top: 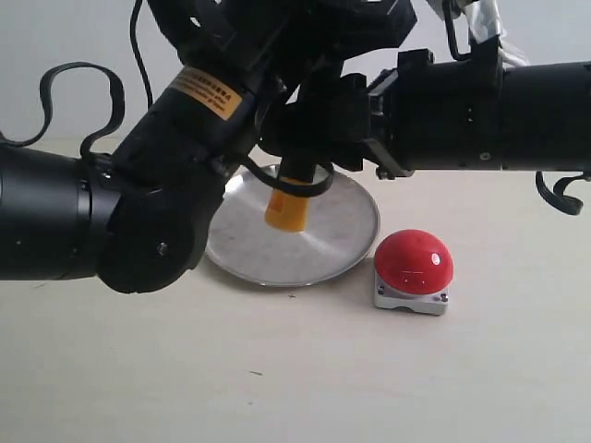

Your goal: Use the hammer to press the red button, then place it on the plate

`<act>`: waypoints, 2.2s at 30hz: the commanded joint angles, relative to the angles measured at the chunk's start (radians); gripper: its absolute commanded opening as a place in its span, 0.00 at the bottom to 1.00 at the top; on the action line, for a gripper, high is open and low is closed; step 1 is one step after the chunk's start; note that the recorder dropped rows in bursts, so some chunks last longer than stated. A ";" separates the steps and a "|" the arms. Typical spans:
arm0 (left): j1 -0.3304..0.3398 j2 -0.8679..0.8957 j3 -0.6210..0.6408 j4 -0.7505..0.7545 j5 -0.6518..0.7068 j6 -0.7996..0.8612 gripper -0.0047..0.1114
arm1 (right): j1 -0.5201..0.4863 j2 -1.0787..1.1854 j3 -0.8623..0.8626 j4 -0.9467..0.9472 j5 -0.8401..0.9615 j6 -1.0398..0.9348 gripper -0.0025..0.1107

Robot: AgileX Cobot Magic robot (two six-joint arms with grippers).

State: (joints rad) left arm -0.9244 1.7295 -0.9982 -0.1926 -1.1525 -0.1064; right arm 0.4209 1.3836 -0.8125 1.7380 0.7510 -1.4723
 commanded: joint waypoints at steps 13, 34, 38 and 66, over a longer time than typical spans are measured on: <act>0.007 -0.008 -0.016 -0.020 -0.069 0.050 0.04 | 0.003 0.000 -0.009 0.006 -0.069 0.002 0.02; 0.007 -0.158 0.264 -0.406 -0.069 0.506 0.65 | 0.003 -0.047 -0.009 -0.344 -0.303 0.282 0.02; 0.007 -0.214 0.375 -0.406 -0.062 0.509 0.64 | 0.003 -0.086 -0.024 -0.633 -0.298 0.549 0.02; 0.007 -0.951 0.998 -0.657 0.474 0.604 0.04 | 0.003 -0.668 0.107 -1.672 -0.061 1.553 0.02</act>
State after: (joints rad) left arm -0.9182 0.8327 -0.0064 -0.7994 -0.7648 0.4049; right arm 0.4250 0.8030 -0.7646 0.0892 0.7824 0.0476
